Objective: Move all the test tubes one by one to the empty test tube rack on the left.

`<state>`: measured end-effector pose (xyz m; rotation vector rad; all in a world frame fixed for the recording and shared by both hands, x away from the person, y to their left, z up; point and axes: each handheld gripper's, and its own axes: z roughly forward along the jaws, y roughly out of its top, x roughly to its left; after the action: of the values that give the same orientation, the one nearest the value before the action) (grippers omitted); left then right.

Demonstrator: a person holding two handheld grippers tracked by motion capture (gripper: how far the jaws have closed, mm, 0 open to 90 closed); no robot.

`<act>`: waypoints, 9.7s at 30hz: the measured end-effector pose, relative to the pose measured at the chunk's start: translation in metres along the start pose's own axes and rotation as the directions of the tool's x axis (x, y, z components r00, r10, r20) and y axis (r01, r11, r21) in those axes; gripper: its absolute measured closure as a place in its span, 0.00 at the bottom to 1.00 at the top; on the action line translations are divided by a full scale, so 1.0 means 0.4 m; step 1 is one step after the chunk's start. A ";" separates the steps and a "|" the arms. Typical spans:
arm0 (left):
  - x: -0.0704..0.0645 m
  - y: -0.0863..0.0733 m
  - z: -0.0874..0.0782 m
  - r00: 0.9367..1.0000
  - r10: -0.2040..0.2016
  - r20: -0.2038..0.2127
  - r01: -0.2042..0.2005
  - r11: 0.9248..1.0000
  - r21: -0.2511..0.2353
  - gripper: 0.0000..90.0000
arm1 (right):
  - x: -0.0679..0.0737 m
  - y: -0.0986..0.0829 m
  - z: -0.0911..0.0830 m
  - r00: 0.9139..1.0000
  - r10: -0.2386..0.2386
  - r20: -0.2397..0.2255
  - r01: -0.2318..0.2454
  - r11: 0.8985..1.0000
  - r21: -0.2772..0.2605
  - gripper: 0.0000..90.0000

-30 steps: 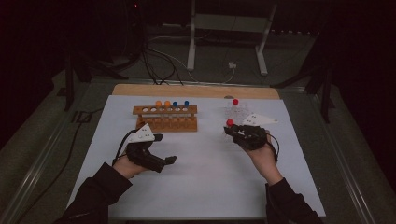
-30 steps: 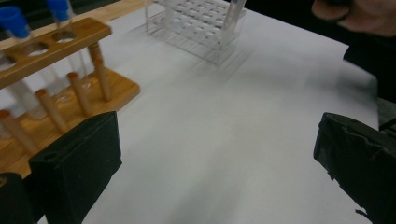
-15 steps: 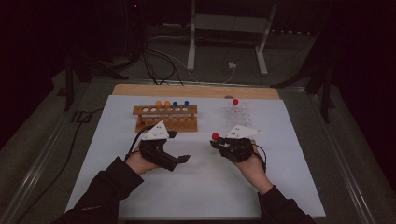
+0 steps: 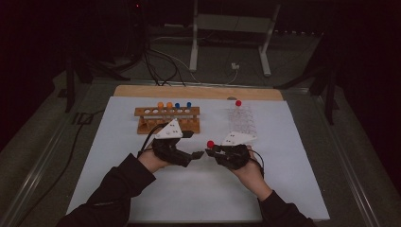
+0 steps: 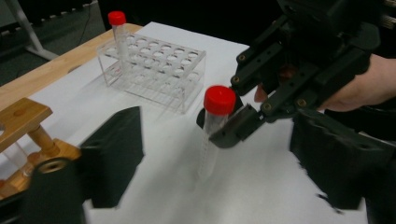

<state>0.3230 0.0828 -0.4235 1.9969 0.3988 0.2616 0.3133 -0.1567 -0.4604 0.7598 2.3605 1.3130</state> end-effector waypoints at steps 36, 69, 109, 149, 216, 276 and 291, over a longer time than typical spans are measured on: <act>-0.016 0.015 0.084 0.995 0.099 0.014 -0.099 0.995 0.016 0.80 | 0.011 0.004 -0.002 1.000 -0.012 -0.024 0.012 1.000 0.002 0.83; 0.096 -0.015 -0.121 0.975 0.036 -0.221 -0.033 0.999 0.017 0.80 | -0.009 0.012 -0.024 0.998 0.059 0.004 -0.058 0.996 -0.060 0.06; 0.305 0.032 -0.201 0.854 -0.111 -0.508 0.070 0.993 -0.100 0.80 | -0.019 0.010 -0.032 0.998 0.064 -0.030 -0.066 0.995 -0.073 0.00; 0.388 -0.101 -0.090 0.812 -0.202 -0.548 0.214 0.976 -0.042 0.80 | -0.033 0.003 -0.034 0.996 0.079 -0.033 -0.081 0.994 -0.070 0.00; 0.105 -0.207 -0.163 0.972 -0.168 -0.163 0.175 0.984 0.032 0.02 | -0.365 0.016 -0.047 0.952 0.171 0.253 -0.151 0.984 -0.095 0.04; 0.097 -0.171 -0.159 0.979 -0.160 -0.130 0.166 0.985 0.038 0.02 | -0.320 0.084 -0.040 0.968 0.087 0.236 -0.071 0.995 -0.076 0.83; 0.079 -0.106 -0.115 0.989 -0.120 -0.091 0.125 0.991 0.046 0.03 | -0.165 0.038 -0.020 0.995 0.017 0.100 -0.012 0.999 -0.049 0.83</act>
<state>0.3289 0.1503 -0.4411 2.0069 0.5875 0.2647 0.3665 -0.1948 -0.4413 0.8105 2.2404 1.3016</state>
